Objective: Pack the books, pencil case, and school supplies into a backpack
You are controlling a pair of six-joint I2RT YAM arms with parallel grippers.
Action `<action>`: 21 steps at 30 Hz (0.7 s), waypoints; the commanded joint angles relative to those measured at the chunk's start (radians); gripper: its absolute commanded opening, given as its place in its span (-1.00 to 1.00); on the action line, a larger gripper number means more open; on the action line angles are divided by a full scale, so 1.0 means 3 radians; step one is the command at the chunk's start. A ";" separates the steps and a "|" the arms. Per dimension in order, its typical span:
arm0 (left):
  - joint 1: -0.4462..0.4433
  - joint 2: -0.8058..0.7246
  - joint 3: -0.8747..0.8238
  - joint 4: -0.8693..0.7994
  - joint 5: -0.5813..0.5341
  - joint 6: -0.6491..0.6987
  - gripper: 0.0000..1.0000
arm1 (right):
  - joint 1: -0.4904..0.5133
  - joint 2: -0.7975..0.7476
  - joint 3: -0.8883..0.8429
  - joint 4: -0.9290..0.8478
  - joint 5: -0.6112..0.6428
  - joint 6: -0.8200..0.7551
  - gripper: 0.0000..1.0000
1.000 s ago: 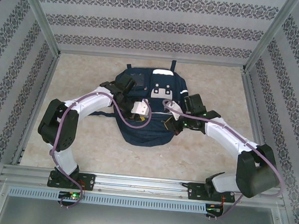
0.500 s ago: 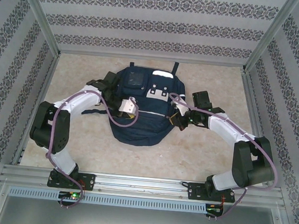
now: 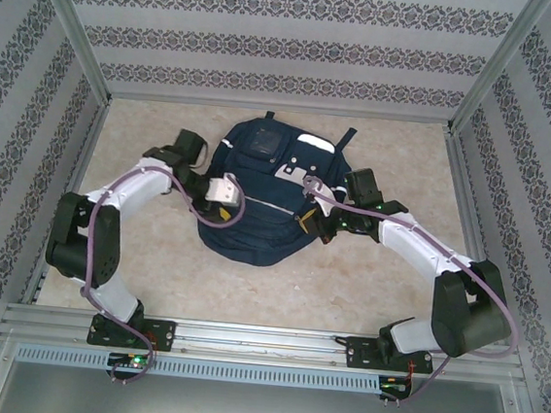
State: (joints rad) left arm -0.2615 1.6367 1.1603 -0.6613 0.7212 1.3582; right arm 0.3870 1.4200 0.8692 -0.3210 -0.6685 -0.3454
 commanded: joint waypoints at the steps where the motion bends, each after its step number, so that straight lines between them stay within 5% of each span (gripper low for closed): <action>1: -0.0298 -0.0148 -0.0067 0.0198 0.0220 -0.0333 0.16 | 0.0111 -0.0130 0.0038 0.0098 -0.0257 0.0148 -1.00; 10: -0.0611 0.0066 -0.0129 0.1103 -0.0047 -0.1000 0.27 | 0.0198 -0.0175 -0.0008 0.0129 -0.0328 0.0165 -1.00; 11: -0.0622 0.0102 -0.0121 0.1129 -0.0094 -0.1017 0.14 | 0.0199 -0.0183 -0.0017 0.0133 -0.0333 0.0159 -1.00; 15: -0.0640 0.0162 -0.0043 0.0972 -0.0078 -0.0931 -0.95 | 0.0198 -0.0205 -0.0060 0.0073 -0.0216 0.0064 -1.00; 21: -0.0629 -0.0002 -0.0164 0.0586 0.0144 -0.0407 -1.00 | 0.0087 -0.0042 -0.0051 0.0001 0.0589 -0.0083 -1.00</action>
State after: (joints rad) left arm -0.4519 1.6672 1.1328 -0.4225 0.7326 1.1496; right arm 0.4309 1.3968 0.8547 -0.3164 -0.6010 -0.3393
